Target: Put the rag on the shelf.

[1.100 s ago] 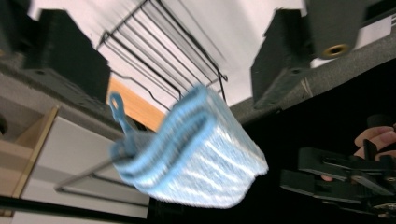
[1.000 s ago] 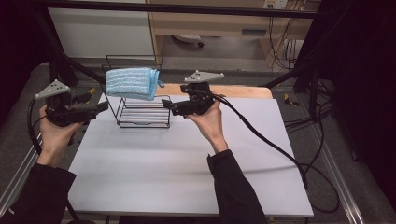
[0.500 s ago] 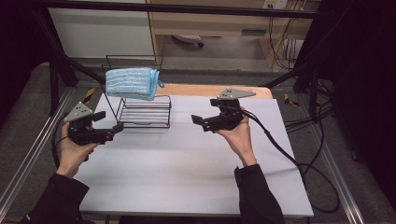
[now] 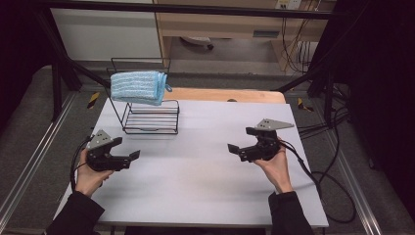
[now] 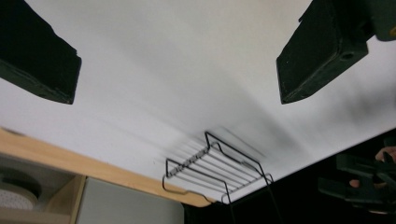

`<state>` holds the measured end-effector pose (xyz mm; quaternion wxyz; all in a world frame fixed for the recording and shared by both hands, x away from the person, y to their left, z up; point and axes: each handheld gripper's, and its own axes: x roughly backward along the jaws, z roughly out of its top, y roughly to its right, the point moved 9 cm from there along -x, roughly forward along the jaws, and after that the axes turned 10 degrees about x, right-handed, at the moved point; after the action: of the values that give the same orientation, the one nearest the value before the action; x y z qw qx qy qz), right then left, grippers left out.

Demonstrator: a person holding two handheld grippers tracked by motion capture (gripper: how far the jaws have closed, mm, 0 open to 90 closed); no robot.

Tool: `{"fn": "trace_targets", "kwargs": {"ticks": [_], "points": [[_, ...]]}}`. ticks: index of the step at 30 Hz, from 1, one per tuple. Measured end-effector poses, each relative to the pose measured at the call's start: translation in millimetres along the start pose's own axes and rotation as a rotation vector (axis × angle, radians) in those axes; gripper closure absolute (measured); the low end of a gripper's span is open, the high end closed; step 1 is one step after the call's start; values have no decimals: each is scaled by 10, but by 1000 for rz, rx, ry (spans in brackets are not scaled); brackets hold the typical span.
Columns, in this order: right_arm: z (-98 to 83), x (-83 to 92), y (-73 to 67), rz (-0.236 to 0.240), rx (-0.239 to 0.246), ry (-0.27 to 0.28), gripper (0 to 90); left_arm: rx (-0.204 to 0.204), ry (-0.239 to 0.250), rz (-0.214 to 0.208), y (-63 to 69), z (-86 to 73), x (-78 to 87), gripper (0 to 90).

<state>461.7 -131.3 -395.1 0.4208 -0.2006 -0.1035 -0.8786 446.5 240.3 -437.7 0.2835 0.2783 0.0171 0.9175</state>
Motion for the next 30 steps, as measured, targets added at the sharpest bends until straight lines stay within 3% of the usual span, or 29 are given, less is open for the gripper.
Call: {"fn": "trace_targets", "kwargs": {"ticks": [8, 17, 25, 30], "points": [[-505, 101, 51, 0, -32, -49, 5, -2, -52, -28, 32, -267, -97, 121], [-973, 249, 131, -13, -82, -78, 5, -3, -71, -45, 47, -404, -141, 121], [-1199, 379, 152, -12, -101, -75, 4, -13, -87, -44, 32, -488, -162, 121], [-1217, 410, 134, -1, -97, -62, 4, -18, -94, -45, 29, -527, -155, 122]]}}
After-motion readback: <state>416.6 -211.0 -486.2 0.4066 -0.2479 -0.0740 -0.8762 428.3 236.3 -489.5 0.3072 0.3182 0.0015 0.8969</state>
